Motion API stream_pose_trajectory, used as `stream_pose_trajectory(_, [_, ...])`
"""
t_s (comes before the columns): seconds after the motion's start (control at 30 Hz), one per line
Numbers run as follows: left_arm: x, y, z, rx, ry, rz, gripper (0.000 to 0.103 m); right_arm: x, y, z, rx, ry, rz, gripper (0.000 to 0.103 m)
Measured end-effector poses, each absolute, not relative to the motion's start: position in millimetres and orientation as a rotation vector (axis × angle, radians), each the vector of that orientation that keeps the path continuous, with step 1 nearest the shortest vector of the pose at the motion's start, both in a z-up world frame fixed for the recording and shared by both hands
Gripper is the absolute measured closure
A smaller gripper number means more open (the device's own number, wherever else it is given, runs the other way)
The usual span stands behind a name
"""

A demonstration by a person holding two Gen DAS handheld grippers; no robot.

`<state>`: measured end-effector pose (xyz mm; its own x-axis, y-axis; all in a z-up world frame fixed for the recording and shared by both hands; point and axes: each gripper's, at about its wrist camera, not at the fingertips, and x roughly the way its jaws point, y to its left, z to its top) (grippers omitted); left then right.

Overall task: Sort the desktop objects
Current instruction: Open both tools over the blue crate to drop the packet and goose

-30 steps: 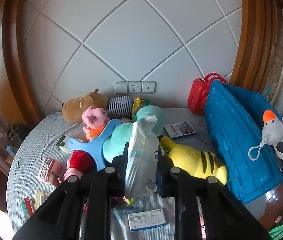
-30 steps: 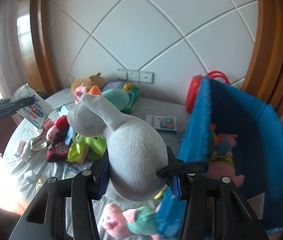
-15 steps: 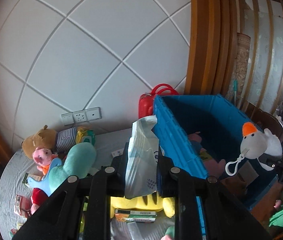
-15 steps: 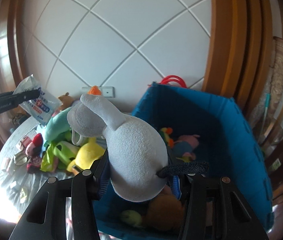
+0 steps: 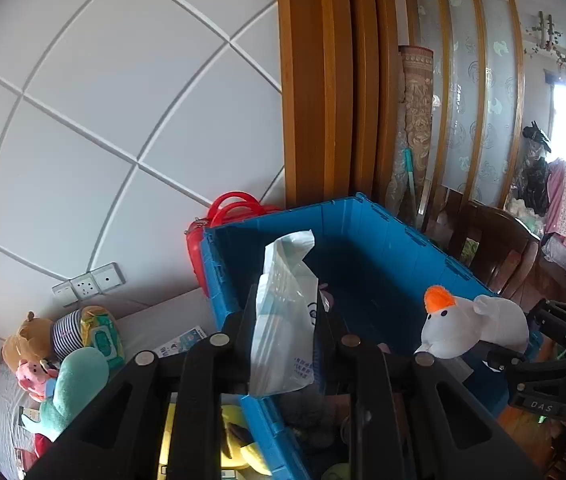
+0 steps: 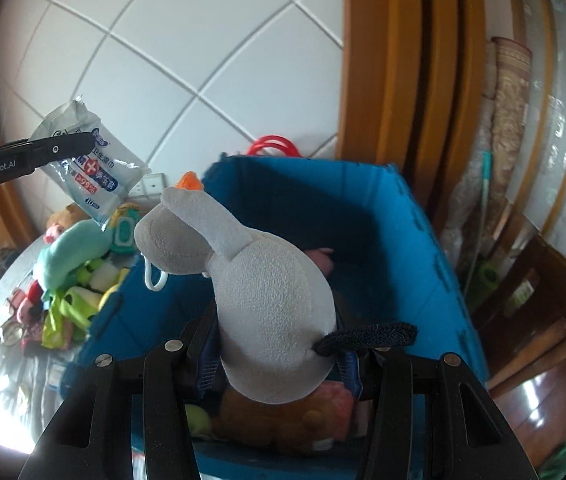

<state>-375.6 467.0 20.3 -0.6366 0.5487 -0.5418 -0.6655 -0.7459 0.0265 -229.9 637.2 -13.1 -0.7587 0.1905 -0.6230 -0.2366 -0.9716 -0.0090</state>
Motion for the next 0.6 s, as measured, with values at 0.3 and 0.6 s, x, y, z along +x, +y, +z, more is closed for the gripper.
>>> stream_pose_trajectory(0.3, [-385.1, 521.6, 18.0, -0.699, 0.33, 2.329, 0.083, -237.6, 665.7, -18.8, -0.976, 0.098, 2.696, 0.055])
stream_pose_trajectory(0.6, [-395.2, 532.7, 13.0, -0.7, 0.303, 2.318, 0.053, -250.3, 676.2, -20.7, -0.964, 0.073, 2.65, 0.042])
